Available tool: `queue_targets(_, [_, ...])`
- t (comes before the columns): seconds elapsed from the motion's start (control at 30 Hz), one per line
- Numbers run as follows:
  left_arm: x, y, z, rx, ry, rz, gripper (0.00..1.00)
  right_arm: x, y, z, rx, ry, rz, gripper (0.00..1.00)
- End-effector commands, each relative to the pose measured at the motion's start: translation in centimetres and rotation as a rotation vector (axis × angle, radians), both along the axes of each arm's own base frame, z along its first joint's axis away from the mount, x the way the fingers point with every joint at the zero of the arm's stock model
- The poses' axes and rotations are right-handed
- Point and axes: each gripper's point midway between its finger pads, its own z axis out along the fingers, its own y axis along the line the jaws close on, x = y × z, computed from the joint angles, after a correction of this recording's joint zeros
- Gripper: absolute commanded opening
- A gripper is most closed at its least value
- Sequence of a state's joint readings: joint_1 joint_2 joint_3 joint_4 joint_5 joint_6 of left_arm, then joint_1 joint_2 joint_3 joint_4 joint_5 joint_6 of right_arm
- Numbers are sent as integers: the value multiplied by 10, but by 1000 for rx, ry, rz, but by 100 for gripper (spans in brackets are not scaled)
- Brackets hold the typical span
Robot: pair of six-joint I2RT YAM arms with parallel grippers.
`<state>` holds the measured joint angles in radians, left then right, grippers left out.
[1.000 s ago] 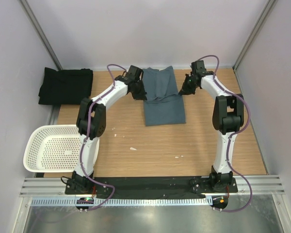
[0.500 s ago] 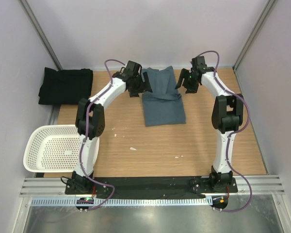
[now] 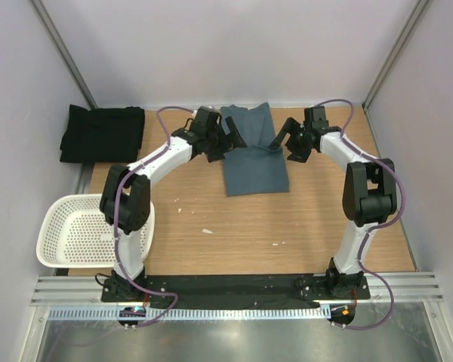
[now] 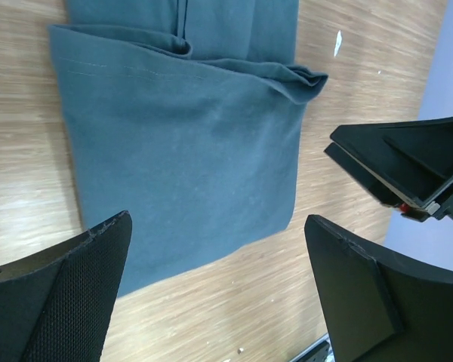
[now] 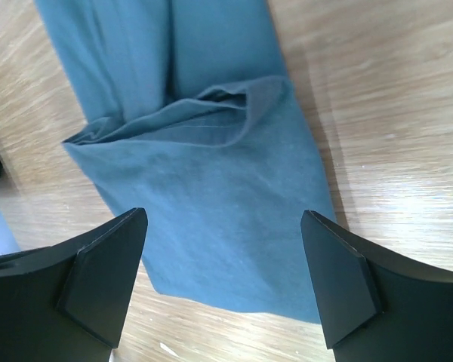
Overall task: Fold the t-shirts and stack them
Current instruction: Fold the tshirt
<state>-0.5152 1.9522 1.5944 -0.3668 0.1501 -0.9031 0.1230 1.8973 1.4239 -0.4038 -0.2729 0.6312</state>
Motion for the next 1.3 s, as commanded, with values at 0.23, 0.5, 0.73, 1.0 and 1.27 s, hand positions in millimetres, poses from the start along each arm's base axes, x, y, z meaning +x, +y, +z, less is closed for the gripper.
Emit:
queue_targets(0.23, [46,-24,-8,-59,-107,30,96,54,28,5,196,-109,-91,86])
queue_targets(0.5, [70,-16,-26,-80,-90,86,96,76,33,-17,214,-104,-145,86])
queue_targets(0.73, [92,-13,-26,-98,-115,99,96,108,33,-1,216,-171,-175,86])
queue_targets(1.0, [105,-16,-61,-64,-88,106,95,114,30,-35,172,-115,-177,83])
queue_targets(1.27, [115,5,-36,-5,-153,61,96,118,28,31,89,-239,-66,83])
